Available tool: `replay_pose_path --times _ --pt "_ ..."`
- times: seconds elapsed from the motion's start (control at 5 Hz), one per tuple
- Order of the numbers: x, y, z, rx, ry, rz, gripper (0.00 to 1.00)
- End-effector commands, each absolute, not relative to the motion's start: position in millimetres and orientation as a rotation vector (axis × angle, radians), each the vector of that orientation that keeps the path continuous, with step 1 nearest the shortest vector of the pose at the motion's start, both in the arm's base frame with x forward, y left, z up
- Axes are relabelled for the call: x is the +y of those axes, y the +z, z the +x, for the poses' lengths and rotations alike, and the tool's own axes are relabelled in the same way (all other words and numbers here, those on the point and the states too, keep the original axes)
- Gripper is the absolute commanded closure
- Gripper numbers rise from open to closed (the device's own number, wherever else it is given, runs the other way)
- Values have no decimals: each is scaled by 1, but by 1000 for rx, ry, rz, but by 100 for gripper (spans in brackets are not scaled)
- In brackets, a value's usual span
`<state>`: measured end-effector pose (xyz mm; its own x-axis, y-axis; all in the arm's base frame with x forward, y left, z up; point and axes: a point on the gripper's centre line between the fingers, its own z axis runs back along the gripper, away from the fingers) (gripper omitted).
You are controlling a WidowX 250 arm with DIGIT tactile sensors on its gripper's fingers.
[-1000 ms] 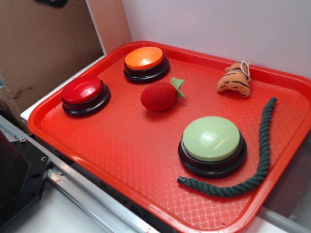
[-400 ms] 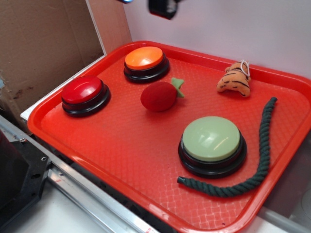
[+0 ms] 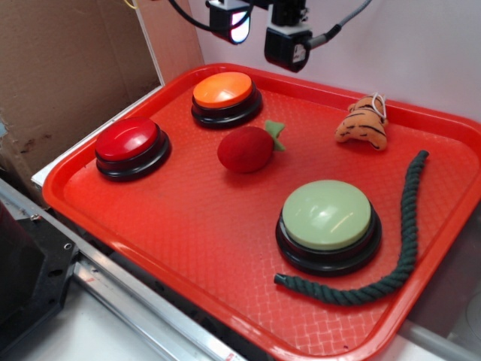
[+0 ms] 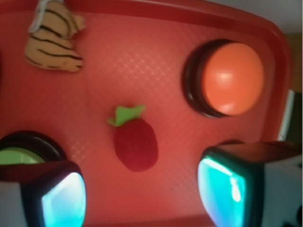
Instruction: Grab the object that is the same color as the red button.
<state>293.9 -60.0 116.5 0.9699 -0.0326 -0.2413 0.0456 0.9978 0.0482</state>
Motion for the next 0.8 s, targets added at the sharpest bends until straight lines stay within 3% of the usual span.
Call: replay_pose_path --times 0.0,0.2,0.6 --pt "-48 94 269 260 -86 53 0" --pt "-49 84 269 273 -123 93 0" --pt "-39 67 271 303 -159 95 0"
